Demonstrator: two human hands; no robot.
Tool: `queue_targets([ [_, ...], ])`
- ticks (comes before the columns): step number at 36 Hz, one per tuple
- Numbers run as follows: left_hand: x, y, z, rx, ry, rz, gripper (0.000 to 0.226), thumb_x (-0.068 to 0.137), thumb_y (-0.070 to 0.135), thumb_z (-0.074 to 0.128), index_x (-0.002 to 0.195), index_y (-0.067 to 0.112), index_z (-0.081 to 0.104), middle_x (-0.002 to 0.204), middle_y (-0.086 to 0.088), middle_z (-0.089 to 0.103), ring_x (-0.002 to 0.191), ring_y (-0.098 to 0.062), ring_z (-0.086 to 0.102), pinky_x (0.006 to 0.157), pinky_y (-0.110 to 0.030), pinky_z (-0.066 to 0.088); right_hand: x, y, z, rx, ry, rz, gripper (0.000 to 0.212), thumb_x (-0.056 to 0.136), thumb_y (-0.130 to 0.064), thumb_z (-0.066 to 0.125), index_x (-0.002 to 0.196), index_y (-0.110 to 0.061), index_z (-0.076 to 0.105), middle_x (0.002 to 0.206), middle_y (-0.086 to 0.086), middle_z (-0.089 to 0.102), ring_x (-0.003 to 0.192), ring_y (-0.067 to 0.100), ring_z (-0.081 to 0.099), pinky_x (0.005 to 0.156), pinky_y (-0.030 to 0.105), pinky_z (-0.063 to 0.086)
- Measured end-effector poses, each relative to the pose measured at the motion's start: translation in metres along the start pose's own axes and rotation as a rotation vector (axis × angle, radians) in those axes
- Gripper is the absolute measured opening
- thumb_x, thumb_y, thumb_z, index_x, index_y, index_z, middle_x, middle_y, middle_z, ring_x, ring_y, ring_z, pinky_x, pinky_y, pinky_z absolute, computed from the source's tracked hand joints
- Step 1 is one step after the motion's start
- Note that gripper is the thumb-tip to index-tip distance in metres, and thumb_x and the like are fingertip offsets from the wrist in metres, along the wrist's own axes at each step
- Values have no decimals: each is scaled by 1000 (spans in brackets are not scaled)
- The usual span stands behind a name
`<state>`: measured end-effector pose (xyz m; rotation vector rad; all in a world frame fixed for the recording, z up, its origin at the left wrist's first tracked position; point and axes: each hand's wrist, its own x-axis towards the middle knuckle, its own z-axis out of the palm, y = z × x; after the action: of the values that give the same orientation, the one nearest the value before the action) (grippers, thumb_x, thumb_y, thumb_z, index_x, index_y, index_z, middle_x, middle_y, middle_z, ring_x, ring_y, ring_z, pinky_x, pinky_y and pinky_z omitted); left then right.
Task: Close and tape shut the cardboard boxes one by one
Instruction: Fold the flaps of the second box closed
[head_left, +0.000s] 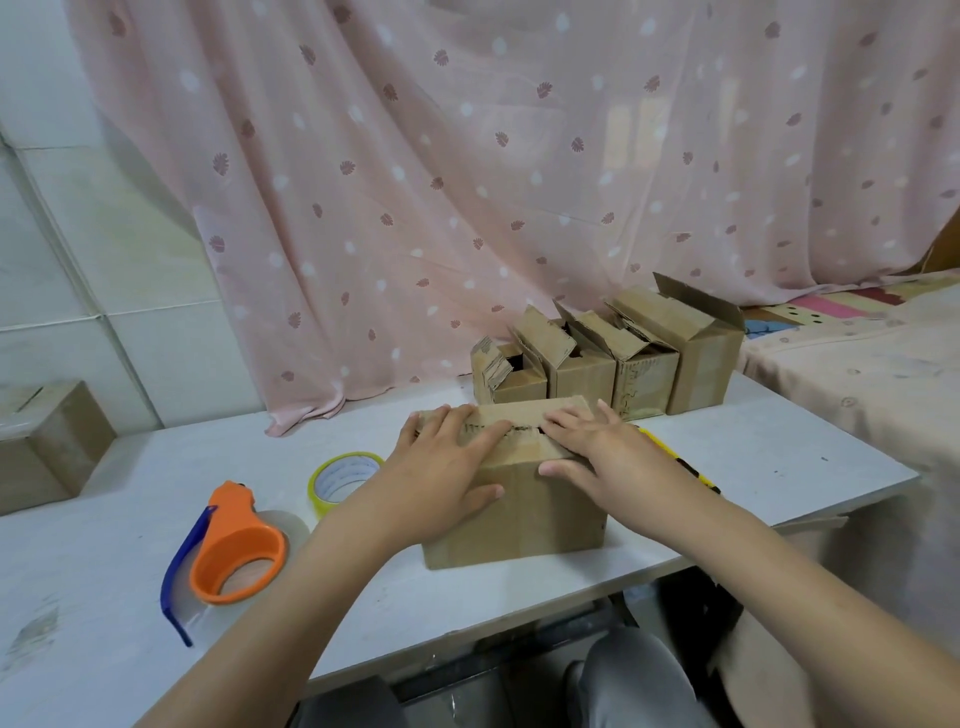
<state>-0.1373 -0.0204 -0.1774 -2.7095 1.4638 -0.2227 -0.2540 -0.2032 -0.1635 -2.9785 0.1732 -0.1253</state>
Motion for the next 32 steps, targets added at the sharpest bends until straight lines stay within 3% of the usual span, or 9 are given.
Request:
queue_targets([
  [3,-2,0,2,22,7,-6,69,99,59,37,156,40,3,163,-6,9,151,-27,7,123,-48,5,4,-3,7,-120,3,-2,59,107,-43,33,157,-11,25,164,0,23,153,13,10,124,36,-7],
  [7,-5,6,4,22,31,-52,72,99,59,38,156,41,-2,165,-5,3,153,-30,-1,123,-52,1,2,-3,19,-138,84,-13,58,106,-43,25,155,-11,25,161,7,27,152,20,14,120,29,-9],
  [10,-8,9,5,13,109,-69,71,98,57,45,158,37,12,165,-5,8,153,-32,1,122,-55,2,-4,-6,18,-68,101,31,54,107,-42,31,154,-18,23,162,1,23,153,19,9,120,28,16],
  [12,-9,9,6,1,152,-45,70,98,54,48,157,32,18,164,-3,17,152,-27,10,122,-51,3,-6,-8,15,-38,99,48,53,107,-42,32,155,-22,25,164,-1,20,154,18,6,117,30,24],
  [16,-7,8,8,16,111,-47,69,101,54,37,159,31,5,165,3,13,152,-18,10,124,-45,0,-6,-9,12,-40,83,36,49,107,-40,32,153,-23,31,161,0,27,153,18,10,117,28,21],
  [20,-6,10,11,48,119,-41,69,102,52,33,155,42,-11,166,0,11,152,-21,10,123,-50,4,-9,-8,9,-51,113,-1,49,108,-40,30,153,-23,32,159,-3,31,151,15,15,115,22,15],
  [23,-7,9,12,40,131,-15,65,103,50,32,147,56,-17,166,-5,9,152,-26,11,122,-54,7,-10,-4,13,64,152,-19,48,105,-39,42,150,-21,42,156,-2,40,151,16,21,117,25,18],
  [26,-7,7,17,24,187,4,66,103,49,34,141,58,-19,166,-8,12,151,-30,15,121,-55,9,-10,6,21,239,282,-34,47,95,-38,63,137,-17,61,146,2,54,145,21,38,118,43,33],
  [32,-5,2,31,40,280,29,65,99,48,46,149,51,4,158,-11,34,143,-34,37,114,-60,27,-10,11,25,253,351,-37,46,90,-42,68,130,-18,67,139,-2,60,140,14,45,117,38,36],
])
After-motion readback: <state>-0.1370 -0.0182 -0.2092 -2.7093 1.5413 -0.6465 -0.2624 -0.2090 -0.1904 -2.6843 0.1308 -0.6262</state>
